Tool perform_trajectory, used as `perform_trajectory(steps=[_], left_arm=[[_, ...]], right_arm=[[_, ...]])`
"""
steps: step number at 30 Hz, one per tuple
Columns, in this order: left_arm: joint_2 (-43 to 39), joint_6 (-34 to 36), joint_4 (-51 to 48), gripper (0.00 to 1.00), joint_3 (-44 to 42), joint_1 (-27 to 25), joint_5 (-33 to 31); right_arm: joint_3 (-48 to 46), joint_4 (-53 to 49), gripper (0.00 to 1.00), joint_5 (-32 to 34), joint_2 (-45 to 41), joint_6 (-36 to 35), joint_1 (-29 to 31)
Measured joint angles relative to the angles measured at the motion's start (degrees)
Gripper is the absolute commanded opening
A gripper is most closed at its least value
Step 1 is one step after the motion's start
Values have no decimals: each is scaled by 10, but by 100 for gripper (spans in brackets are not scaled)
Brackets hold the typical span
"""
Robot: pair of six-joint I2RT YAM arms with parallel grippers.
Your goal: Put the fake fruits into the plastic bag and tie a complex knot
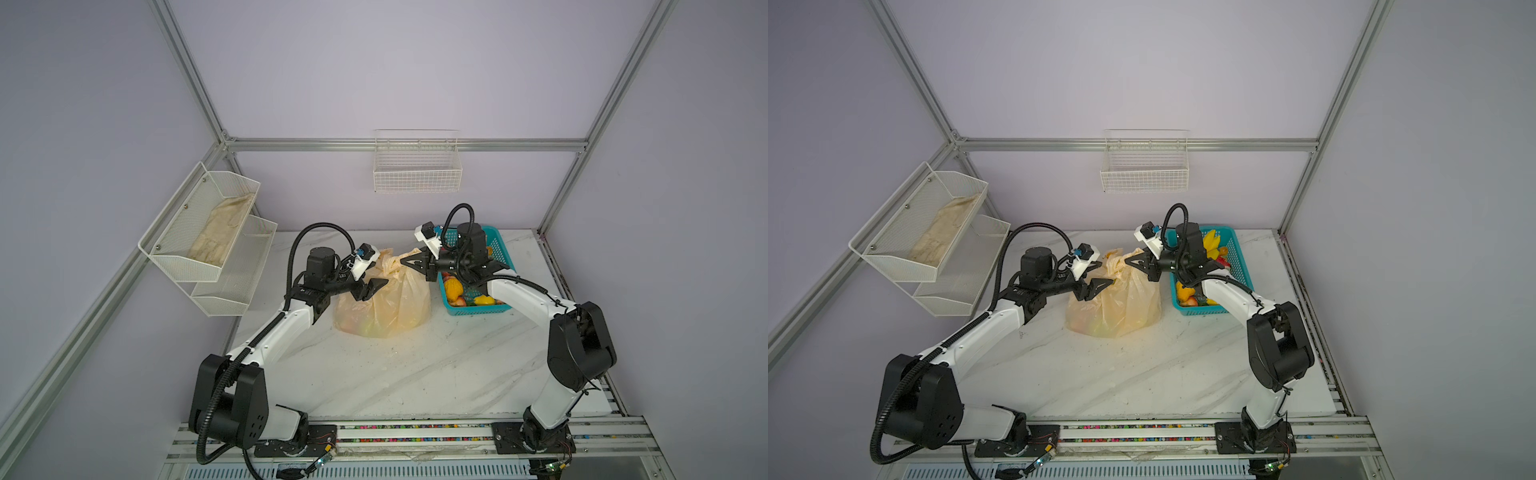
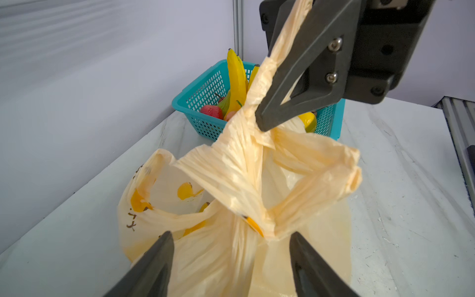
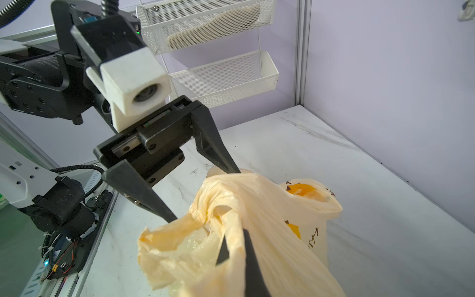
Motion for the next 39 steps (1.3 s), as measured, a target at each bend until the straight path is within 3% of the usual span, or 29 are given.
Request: perform_trajectory(steps=[6,10,19,22,32,37,39], left_arm=[[53,42,3,70,29,-3,-20],[86,57,2,62,42,-8,-21],[97,31,50,17,50,-16,-34],[84,14,71,9,50,-16,-40],[47,-29,60,3,49,-12,-9],[47,-26,21,6,49,-2,31],[47,-24,6,13,49,2,51]], right_arm=[[2,17,0,-22,3,51,0],[7,31,0,-25,13,85,0],[10,41,0,-19,30,111,0],[15,26,0,-7,30,89,0],[22,-15,0,17,9,-24,5],[21,-15,0,28,1,-45,5],[21,-15,0,35,1,-53,5]])
